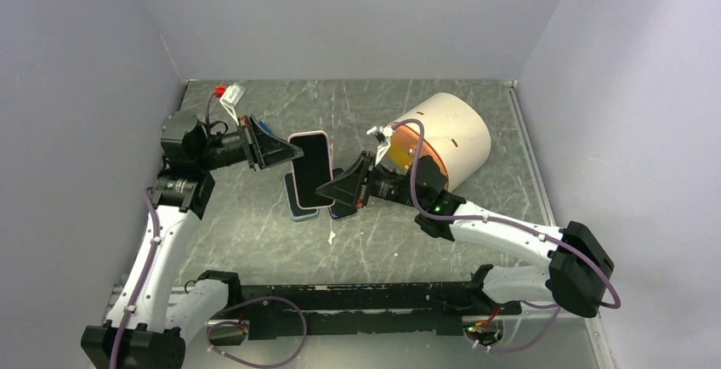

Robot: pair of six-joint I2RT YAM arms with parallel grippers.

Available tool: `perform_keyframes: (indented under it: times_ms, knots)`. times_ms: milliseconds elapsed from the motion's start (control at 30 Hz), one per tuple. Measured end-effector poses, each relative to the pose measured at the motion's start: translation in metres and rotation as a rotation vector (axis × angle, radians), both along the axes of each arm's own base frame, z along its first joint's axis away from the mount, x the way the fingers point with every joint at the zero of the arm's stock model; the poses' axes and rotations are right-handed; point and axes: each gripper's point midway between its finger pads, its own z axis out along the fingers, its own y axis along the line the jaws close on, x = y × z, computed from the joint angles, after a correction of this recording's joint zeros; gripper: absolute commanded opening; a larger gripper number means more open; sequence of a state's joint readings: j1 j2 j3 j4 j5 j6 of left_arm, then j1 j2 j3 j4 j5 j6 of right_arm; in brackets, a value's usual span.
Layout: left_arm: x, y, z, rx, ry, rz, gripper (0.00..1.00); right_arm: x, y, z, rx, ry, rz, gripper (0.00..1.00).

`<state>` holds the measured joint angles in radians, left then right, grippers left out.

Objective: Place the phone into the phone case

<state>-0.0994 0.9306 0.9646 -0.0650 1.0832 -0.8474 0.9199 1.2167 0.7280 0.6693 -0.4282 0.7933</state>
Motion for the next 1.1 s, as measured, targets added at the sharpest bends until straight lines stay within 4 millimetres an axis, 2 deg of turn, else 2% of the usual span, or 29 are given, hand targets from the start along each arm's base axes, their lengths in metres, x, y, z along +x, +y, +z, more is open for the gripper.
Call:
perform_keyframes:
  times_ms: [100,233,367,533,700,867,967,1100]
  knots:
    - [-0.002,0.001,-0.001,0.022,-0.003,0.012,0.09,-0.001,0.001,-0.002,-0.004,0.004,0.005,0.00]
    - [-0.002,0.003,-0.005,0.041,0.002,0.025,0.36,-0.001,0.003,-0.006,-0.012,0.010,0.007,0.00]
    - [0.003,0.005,-0.012,0.060,0.025,0.056,0.57,0.000,0.003,-0.006,-0.014,0.001,0.002,0.00]
    - [0.004,0.006,-0.016,0.066,0.052,0.074,0.64,0.000,0.003,-0.003,-0.004,-0.016,0.001,0.00]
    - [0.006,0.006,-0.013,0.055,0.057,0.081,0.61,-0.001,0.004,0.000,0.007,-0.024,0.003,0.00]
    - [0.008,0.005,-0.004,0.018,0.051,0.076,0.53,-0.001,0.004,0.002,0.013,-0.029,0.004,0.00]
    - [0.009,0.003,-0.002,0.006,0.055,0.067,0.41,-0.001,0.004,0.001,0.011,-0.028,0.004,0.00]
    - [0.009,0.002,0.002,-0.017,0.057,0.053,0.09,0.000,0.003,-0.002,0.003,-0.021,-0.003,0.00]
